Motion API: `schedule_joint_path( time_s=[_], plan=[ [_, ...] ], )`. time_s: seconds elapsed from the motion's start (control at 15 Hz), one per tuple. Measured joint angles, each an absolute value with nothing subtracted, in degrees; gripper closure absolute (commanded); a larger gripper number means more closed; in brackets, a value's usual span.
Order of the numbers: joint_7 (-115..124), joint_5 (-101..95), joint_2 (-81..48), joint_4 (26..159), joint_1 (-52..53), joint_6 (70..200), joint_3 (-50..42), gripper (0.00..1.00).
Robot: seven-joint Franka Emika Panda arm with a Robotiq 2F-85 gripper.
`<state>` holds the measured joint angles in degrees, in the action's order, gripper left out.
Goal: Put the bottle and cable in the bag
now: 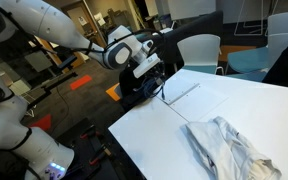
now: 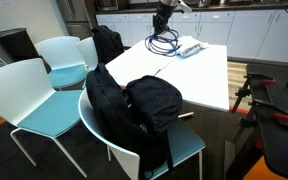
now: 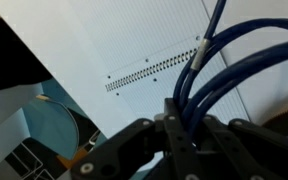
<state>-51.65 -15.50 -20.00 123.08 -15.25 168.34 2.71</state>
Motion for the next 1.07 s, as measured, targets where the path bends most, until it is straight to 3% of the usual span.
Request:
schedule_joint_path(
  time_s=[0.93, 1.0, 1.07],
  plan=[
    [-55.04, -22.42, -20.33, 123.31, -5.95, 176.72, 8.89, 0.96],
    [-55.04, -22.53, -20.64, 123.26, -5.31, 176.59, 8.81, 0.86],
    [-54.99, -22.53, -20.81, 123.23, -4.59, 176.07, 8.06, 0.86]
  ],
)
